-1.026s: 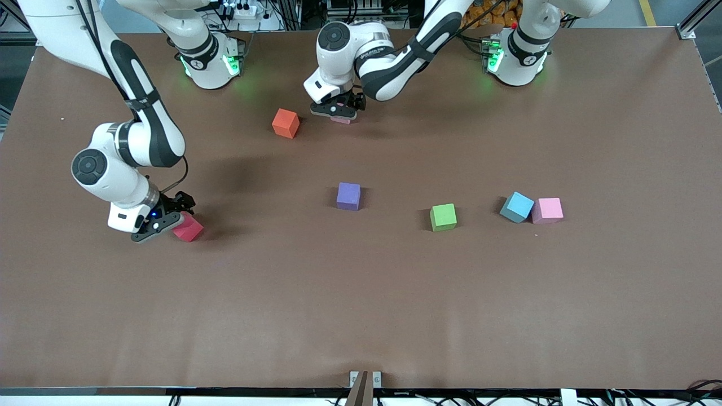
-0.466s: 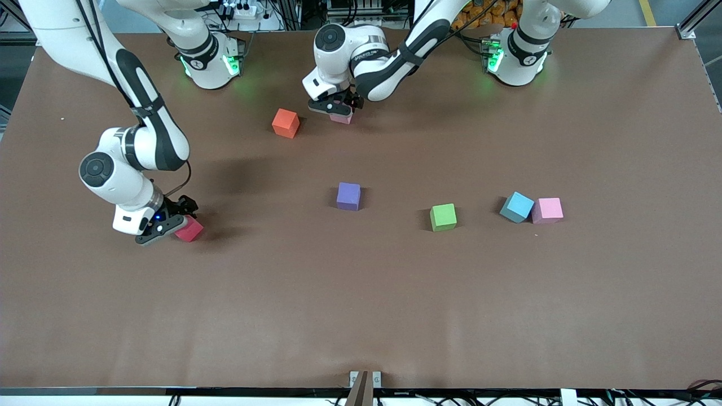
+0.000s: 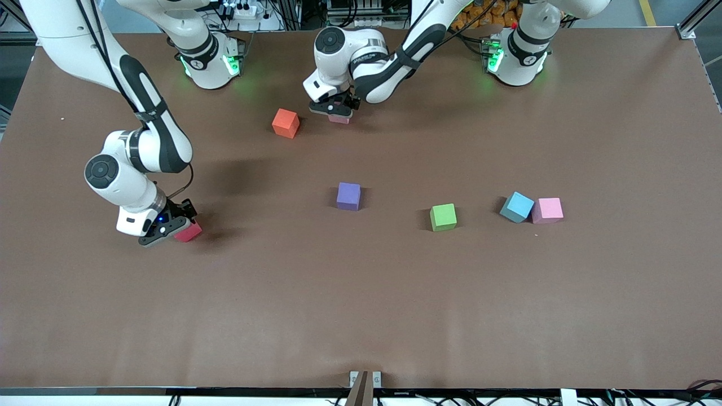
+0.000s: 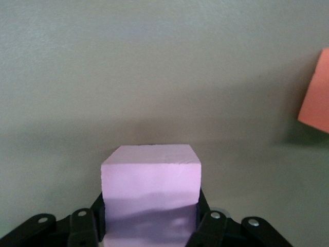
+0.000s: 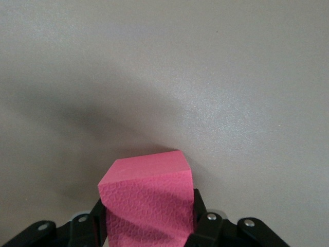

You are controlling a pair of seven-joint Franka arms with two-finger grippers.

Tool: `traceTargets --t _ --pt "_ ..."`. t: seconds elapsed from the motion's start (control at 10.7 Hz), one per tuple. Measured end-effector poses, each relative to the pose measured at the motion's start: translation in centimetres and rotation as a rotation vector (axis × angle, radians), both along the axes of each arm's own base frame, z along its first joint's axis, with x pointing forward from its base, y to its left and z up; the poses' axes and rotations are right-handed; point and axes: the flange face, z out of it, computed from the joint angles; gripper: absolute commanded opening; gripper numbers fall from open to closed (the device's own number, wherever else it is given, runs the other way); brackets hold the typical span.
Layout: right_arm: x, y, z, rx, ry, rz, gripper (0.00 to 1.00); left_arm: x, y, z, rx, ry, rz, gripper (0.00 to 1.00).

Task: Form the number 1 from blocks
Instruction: 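Place the pink cube mid-table with the left gripper while the right gripper carries red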

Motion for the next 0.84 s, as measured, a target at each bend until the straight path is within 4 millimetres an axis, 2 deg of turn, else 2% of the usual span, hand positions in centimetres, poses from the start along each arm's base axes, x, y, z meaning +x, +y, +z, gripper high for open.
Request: traceTargets --t 0.28,0.37,0.47,0.84 --pt "0.0 0.5 0.7 0.006 0.023 -0.027 0.00 0.3 1.1 0.1 0.066 -0.001 0.127 0.00" --pt "0.0 1.6 1.6 0.009 0.029 -0.063 0.00 0.2 1.8 0.1 0.090 -0.004 0.143 0.00" --pt "0.0 3.3 2.6 0.013 0.030 -0.100 0.00 -0.1 2.2 0.1 0.101 -0.007 0.150 0.00" --pt "-1.4 13.4 6.4 0.036 0.007 -0.258 0.00 -1.8 2.9 0.4 0.115 -0.009 0.144 0.00"
